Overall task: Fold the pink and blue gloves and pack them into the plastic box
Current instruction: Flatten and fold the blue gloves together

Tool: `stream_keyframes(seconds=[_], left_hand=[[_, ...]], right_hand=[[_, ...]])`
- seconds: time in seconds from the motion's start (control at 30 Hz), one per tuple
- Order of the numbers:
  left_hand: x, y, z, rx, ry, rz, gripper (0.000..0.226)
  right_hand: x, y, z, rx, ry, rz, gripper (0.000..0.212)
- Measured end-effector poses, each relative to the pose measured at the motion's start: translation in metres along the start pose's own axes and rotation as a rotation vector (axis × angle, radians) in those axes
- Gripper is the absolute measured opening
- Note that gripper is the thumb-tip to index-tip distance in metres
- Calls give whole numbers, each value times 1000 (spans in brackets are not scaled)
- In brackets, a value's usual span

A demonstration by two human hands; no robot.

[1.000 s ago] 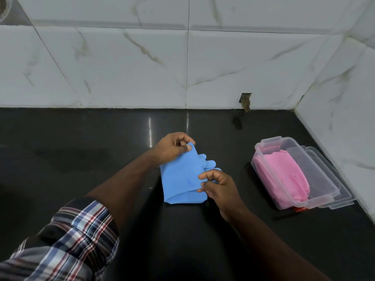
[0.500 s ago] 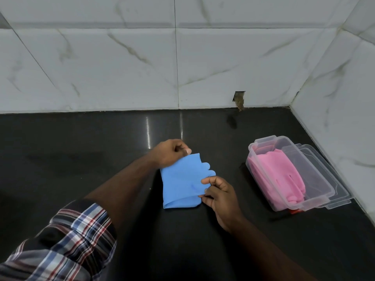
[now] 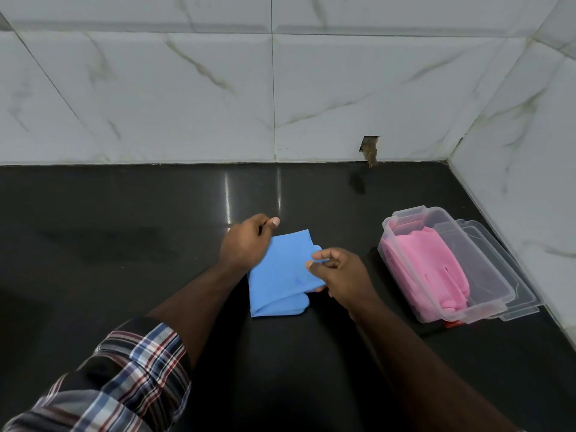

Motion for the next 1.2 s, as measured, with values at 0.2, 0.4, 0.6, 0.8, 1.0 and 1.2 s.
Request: stream_keyframes(seconds=[0.2, 0.4, 0.6, 0.8, 1.0, 1.2], left_hand=[[-1, -1, -2, -10, 132, 36, 61], [-3, -8, -12, -125, 321, -3, 54], [-2, -15, -16, -186, 434, -12, 42], [15, -31, -22, -159, 308, -95, 22], [1, -79, -21, -222, 152, -59, 29], [-6, -85, -22, -134, 220, -11, 37]], right_hand=[[7, 5, -11, 49, 29, 18, 18], [13, 6, -18, 20, 106, 22, 21], [12, 8, -16, 50, -65, 24, 18], [14, 6, -6, 156, -313, 8, 16], [7, -5, 13, 211, -587, -60, 31], [-40, -5, 46, 597, -917, -28, 45]])
Point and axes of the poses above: each hand's wrist, its own y-axis towards the middle knuckle, its own x-axis out of the back of the hand, z = x × y, the point moved 5 cm from there along y, towards the middle knuckle, and after that the axes turned 2 degrees about z, right-handed, at the moved point
